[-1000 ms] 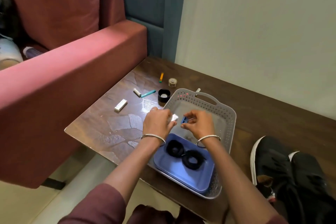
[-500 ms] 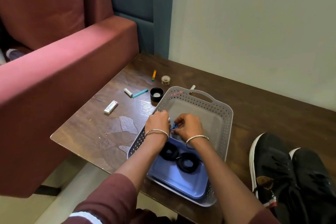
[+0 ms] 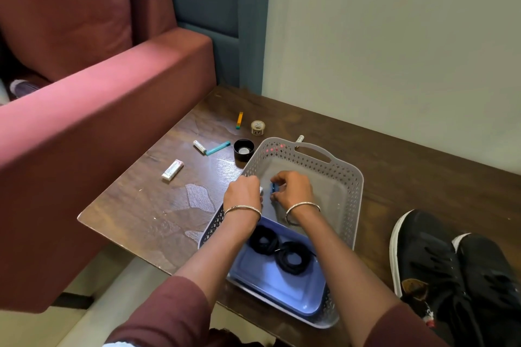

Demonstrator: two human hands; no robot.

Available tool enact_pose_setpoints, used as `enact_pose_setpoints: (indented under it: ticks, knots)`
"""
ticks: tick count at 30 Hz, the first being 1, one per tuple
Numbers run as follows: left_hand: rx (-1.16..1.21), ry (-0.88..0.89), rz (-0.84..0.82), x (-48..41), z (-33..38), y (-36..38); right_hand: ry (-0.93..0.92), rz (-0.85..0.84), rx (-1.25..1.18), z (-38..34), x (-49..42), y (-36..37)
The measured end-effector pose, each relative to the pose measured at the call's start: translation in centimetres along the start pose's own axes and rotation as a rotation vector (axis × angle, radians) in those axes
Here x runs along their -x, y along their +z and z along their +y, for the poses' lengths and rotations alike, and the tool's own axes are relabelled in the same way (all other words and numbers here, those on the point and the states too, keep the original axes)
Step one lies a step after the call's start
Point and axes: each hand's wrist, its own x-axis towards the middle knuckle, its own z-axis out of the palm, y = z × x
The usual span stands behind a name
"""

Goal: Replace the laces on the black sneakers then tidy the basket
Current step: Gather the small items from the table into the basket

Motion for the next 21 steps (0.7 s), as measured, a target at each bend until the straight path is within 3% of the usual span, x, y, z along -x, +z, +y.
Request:
enact_pose_setpoints:
  ticks: [5, 13, 21]
  knots:
    - [0.026, -0.025, 0.044, 0.8, 0.1, -0.9, -0.107, -0.035, 0.06, -0.9, -1.7, -0.2]
    - [0.337, -0.203, 0.403, 0.4, -4.4, -4.4, -0.252, -0.104, 0.127, -1.3, -3.9, 0.8]
    - [0.401, -0.378, 0.368, -1.0, -11.5, -2.9, -0.208, -0.106, -0.049, -0.6, -4.4, 0.9]
